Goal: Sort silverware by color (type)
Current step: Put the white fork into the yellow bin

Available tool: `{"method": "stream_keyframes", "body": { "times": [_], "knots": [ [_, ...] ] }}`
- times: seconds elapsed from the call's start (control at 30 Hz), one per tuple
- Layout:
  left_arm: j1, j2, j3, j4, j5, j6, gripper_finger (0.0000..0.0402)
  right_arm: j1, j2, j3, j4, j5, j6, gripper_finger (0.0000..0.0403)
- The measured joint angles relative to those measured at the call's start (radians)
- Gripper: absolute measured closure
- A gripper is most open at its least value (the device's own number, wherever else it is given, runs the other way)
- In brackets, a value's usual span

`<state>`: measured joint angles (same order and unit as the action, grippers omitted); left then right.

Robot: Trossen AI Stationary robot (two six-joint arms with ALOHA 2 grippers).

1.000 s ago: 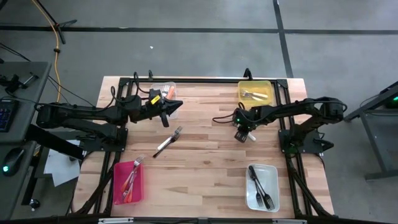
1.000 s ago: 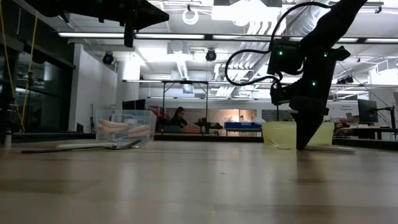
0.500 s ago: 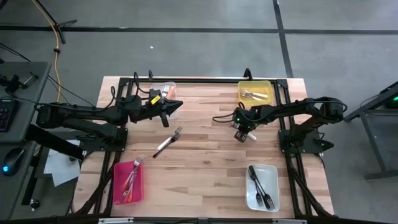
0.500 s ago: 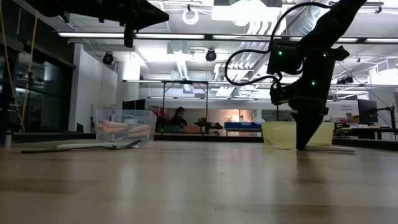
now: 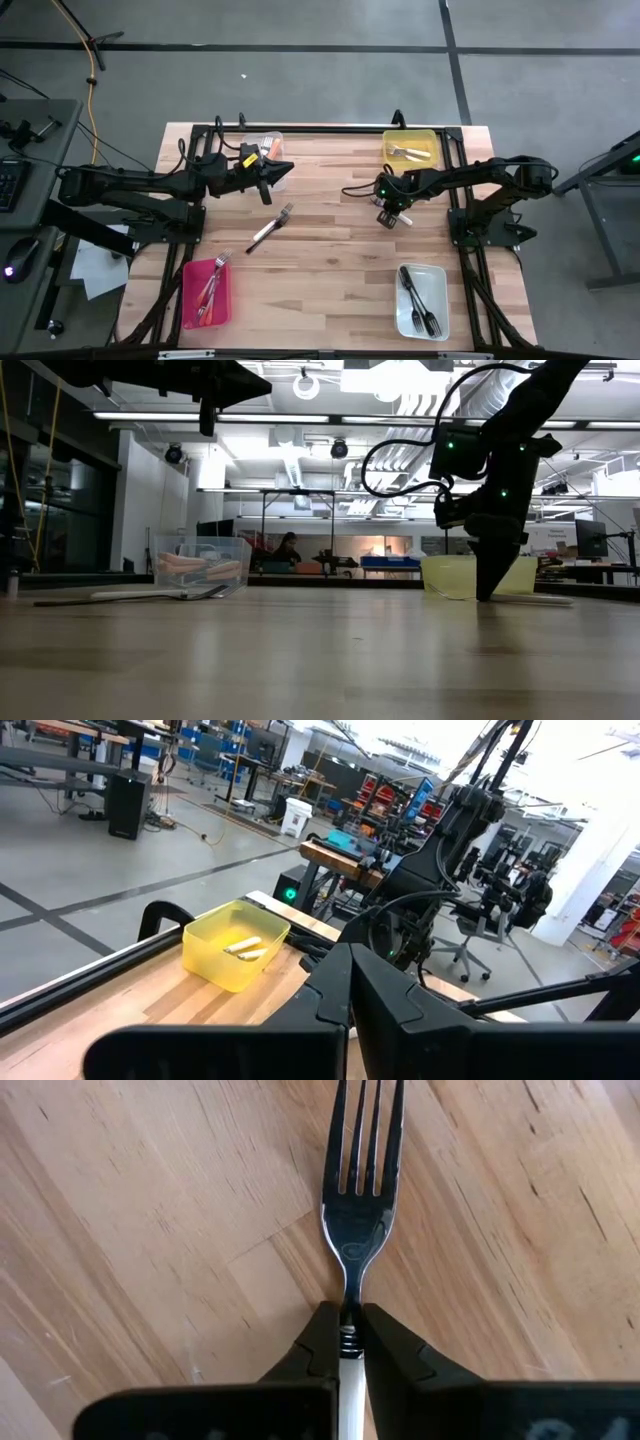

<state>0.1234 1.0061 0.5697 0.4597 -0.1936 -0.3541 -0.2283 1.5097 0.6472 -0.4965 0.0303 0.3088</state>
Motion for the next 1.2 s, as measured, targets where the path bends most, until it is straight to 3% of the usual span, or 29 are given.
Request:
{"method": "stream_keyframes", "body": {
  "times": [0.5,0.7,0.83,1.0,1.2],
  "knots": [
    [0.0,0.0,0.0,-0.079,0.0,0.024,0.0271,0.0,0.0,0.0,0.003,-0.001,0.0,0.0394],
    [0.0,0.0,0.0,-0.081,0.059,0.052,0.0252,0.0,0.0,0.0,0.003,-0.001,0.004,0.0394],
    [-0.004,0.0,0.0,-0.082,0.085,0.11,0.0282,0.0,0.0,0.0,0.004,-0.003,0.004,0.0394],
    [-0.008,0.0,0.0,-0.105,0.092,0.146,0.0385,0.0,0.0,0.0,0.004,-0.007,0.004,0.0394],
    [-0.014,0.0,0.0,-0.154,0.093,0.138,0.0399,0.0,0.0,0.0,0.004,-0.009,0.004,0.0393]
  ]
}}
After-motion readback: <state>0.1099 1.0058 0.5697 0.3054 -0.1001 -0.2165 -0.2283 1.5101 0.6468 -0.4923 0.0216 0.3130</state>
